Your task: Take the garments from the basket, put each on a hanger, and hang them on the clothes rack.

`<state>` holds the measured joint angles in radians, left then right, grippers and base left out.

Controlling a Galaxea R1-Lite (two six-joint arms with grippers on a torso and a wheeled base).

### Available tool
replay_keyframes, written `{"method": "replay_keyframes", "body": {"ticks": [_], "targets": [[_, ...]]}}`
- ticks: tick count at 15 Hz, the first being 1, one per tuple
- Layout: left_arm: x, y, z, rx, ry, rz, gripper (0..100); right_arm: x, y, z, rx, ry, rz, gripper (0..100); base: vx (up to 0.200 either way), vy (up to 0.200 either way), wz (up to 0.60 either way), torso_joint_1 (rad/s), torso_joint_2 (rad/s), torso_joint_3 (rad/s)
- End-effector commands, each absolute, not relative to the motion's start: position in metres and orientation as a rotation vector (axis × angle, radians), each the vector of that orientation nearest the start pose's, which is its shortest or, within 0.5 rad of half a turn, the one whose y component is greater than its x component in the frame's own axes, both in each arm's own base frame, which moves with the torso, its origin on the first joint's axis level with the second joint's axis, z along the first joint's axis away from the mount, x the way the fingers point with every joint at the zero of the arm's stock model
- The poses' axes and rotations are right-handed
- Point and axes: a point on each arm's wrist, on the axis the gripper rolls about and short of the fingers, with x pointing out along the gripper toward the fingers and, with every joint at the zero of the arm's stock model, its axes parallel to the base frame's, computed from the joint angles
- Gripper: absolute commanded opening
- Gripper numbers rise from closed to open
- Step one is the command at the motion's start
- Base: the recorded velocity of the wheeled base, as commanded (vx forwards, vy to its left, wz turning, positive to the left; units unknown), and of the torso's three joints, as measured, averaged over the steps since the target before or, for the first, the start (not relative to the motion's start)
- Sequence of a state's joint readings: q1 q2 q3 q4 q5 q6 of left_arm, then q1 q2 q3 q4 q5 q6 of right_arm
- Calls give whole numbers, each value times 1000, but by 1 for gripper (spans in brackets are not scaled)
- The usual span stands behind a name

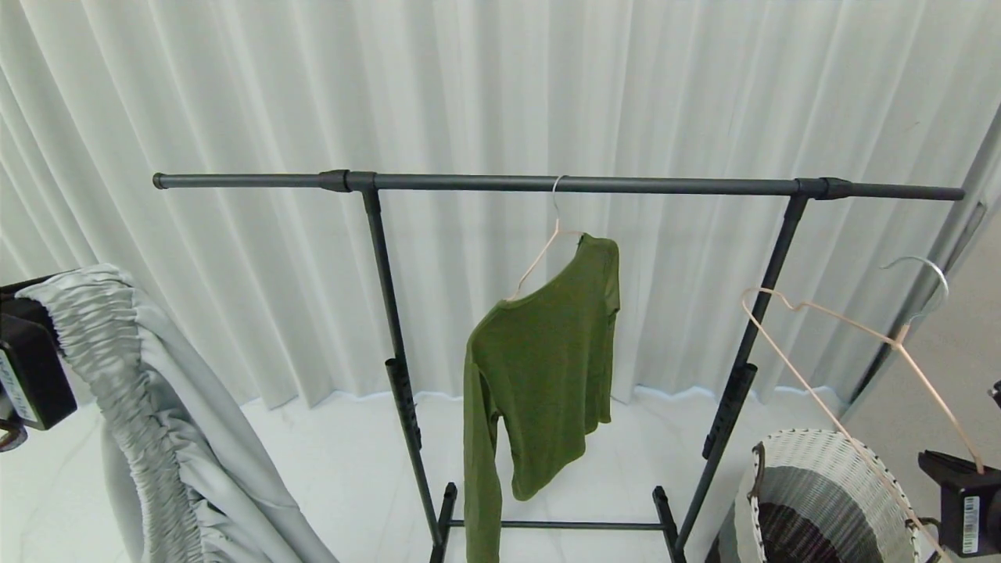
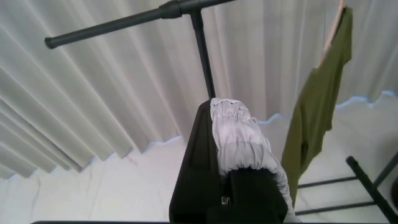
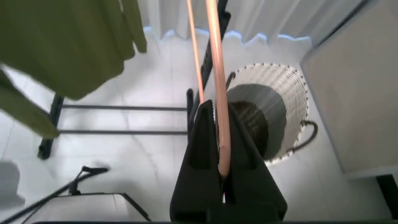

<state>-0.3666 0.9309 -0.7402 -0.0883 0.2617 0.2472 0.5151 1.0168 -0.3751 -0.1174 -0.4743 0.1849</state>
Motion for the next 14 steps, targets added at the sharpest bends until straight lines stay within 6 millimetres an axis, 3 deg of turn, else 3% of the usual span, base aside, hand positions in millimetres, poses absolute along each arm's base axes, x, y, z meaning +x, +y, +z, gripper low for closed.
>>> {"method": "replay_keyframes", "body": {"ticks": [1, 3, 9, 12, 14], "targets": [[103, -33, 271, 279, 86, -116, 0, 101, 45, 163, -62, 453, -2, 0, -200, 0, 0, -2, 2, 2], [102, -33, 270, 281, 87, -119, 0, 99, 45, 162, -62, 456, 1, 0, -200, 0, 0, 0, 0, -2], [106, -35, 268, 308, 101, -125, 0, 101, 46, 165, -79, 453, 12, 0, 0, 0, 0, 0, 0, 0], [116, -39, 266, 330, 134, -117, 0, 102, 50, 178, -87, 415, 47, 0, 0, 0, 0, 0, 0, 0], [129, -43, 266, 370, 169, -63, 0, 98, 59, 190, -111, 439, 161, 0, 0, 0, 0, 0, 0, 0]]}}
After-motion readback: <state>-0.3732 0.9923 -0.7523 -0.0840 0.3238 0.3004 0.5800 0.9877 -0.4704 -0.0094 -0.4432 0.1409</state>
